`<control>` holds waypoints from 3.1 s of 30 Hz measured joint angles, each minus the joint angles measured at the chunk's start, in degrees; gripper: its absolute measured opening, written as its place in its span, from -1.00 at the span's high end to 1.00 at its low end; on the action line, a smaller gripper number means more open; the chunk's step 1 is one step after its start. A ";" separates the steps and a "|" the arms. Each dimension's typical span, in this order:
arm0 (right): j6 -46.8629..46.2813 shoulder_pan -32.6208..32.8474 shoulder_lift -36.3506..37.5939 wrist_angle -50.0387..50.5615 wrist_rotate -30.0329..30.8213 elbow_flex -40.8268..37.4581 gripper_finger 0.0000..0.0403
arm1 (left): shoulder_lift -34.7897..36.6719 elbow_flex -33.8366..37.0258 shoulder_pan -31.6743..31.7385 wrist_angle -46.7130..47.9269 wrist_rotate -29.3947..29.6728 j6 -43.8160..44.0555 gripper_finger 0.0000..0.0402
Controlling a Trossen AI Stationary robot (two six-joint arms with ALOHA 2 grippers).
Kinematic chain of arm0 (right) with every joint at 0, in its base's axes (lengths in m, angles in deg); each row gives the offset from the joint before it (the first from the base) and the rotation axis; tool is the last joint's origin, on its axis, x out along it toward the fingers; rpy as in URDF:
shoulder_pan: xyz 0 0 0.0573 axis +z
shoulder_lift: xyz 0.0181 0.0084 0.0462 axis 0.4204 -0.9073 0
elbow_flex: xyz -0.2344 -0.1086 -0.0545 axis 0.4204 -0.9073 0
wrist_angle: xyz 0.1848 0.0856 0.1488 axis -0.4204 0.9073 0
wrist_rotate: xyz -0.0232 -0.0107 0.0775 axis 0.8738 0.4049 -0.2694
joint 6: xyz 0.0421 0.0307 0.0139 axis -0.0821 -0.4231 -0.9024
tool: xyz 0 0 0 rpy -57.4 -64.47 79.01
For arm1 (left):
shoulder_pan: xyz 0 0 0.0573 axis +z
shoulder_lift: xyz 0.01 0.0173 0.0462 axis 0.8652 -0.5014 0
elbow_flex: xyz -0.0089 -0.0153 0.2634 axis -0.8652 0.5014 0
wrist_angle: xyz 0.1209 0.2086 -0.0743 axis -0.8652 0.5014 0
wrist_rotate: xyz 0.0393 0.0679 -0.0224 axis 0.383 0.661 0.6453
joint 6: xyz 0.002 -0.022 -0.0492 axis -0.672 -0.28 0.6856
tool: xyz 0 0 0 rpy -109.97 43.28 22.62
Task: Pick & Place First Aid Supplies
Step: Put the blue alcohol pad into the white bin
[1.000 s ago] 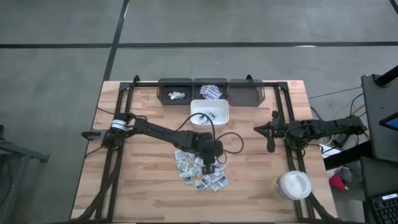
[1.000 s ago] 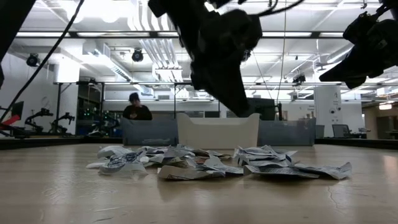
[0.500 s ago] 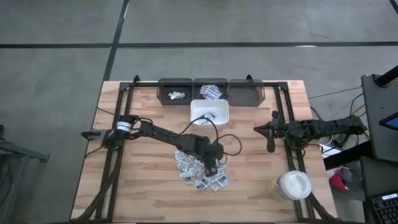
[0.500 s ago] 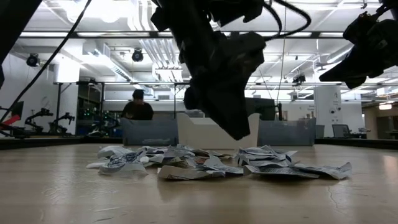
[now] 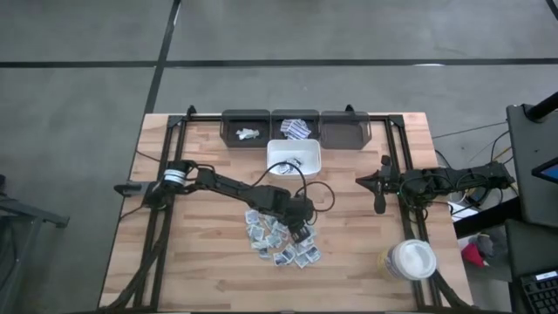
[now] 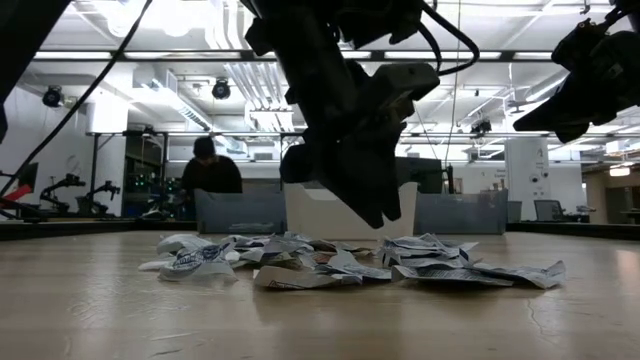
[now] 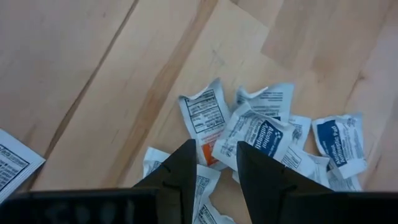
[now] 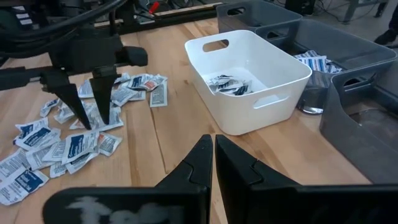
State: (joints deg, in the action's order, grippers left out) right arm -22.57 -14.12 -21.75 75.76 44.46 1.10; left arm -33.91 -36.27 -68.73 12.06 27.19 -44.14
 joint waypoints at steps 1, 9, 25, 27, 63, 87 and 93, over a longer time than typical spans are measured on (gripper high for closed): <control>0.00 -0.02 0.00 0.00 0.00 0.00 0.91 | 0.00 0.00 0.00 -0.13 -0.02 0.30 0.46; 0.00 0.00 0.00 0.02 0.00 0.00 0.91 | -0.95 0.01 0.09 -0.49 -1.04 2.57 0.49; 0.00 0.00 0.00 0.00 -0.01 0.00 0.91 | -1.81 0.09 0.13 -0.76 -1.44 5.18 0.66; 0.00 0.00 0.00 0.02 -0.02 0.00 0.91 | -2.08 0.09 0.11 -0.97 -1.47 5.22 0.74; 0.17 0.00 -0.02 0.02 -0.02 0.00 0.91 | -0.42 -5.71 0.35 4.85 -2.30 1.23 1.00; 0.11 -0.02 -0.04 0.02 -0.02 0.00 0.91 | -3.75 -5.62 -3.54 -7.19 -3.83 8.34 0.40; -0.02 0.00 -0.04 0.02 -0.04 0.00 0.91 | -4.72 -5.62 -3.78 -7.30 -1.47 8.97 0.40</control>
State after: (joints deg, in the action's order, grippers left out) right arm -22.59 -14.12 -21.80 75.79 44.41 1.10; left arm -38.63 -41.89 -72.51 4.76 25.72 -35.17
